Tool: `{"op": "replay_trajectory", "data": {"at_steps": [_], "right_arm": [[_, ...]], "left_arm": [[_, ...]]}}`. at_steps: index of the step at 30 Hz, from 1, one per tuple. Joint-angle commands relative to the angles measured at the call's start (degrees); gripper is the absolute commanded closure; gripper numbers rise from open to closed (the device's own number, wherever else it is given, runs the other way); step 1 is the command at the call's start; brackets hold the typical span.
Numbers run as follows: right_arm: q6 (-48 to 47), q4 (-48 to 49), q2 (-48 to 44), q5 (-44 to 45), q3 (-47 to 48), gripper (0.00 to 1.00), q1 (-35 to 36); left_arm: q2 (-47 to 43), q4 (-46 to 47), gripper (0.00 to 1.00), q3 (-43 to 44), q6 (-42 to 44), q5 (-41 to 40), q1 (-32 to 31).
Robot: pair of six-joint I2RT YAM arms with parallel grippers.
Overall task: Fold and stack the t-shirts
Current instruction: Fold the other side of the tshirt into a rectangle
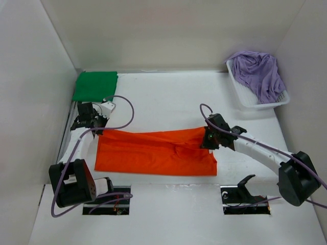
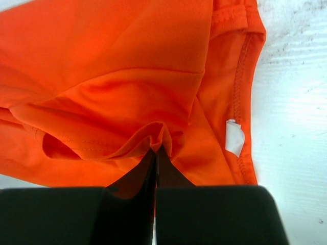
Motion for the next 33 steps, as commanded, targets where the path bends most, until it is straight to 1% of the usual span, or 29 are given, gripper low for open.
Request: {"op": "replay_trajectory", "data": {"at_steps": [1,5,7,11,14,17,20,23,25,27,31,33], "right_arm": [[0.26,2.93,-1.37,1.44,1.67,1.0,-0.73],[-3.69,5.83,4.42,2.58,9.13,1.0,-6.17],[-4.58,6.1,6.89,2.24,12.22,1.0,-8.11],[-5.72,5.92,7.87,2.5,14.08,1.0,-8.47],[-4.85,6.18,6.11,2.59,12.15,1.0,-8.12],[-3.18,5.83,3.31,2.76,8.9,1.0,-5.93],[-1.08,4.87,-0.82,2.85,4.6,1.0,-4.35],[2.35,4.6,-4.69,2.85,-0.41,1.0,-2.07],[4.11,5.13,-5.84,2.67,-3.31,1.0,-0.39],[5.69,6.0,-6.02,2.76,-5.6,1.0,0.75],[7.1,9.34,-4.97,1.97,-8.51,0.99,1.28],[7.02,10.05,-4.09,1.27,-9.04,0.96,1.37]], "left_arm": [[0.71,5.83,0.95,3.47,1.31,-0.35,-1.59],[6.95,12.68,0.95,6.55,-0.62,-2.9,-4.23],[9.06,14.36,0.95,7.6,-1.42,-4.39,-5.2],[8.64,16.3,0.94,7.17,-2.82,-4.84,-5.82],[5.39,17.62,0.94,4.63,-2.91,-4.75,-5.82],[1.53,17.53,0.93,2.34,-2.3,-4.05,-5.38],[-2.43,15.34,0.93,0.06,-0.46,-2.38,-4.24],[-5.16,10.87,0.92,-3.89,3.66,1.22,-3.27],[-5.69,8.84,0.92,-6.7,6.3,2.19,-3.01],[-5.78,8.83,0.92,-9.17,7.71,2.19,-2.74],[-5.26,8.48,0.9,-8.92,8.42,1.93,-2.3],[-4.82,7.52,0.9,-9.0,9.65,1.32,-2.48]]}}
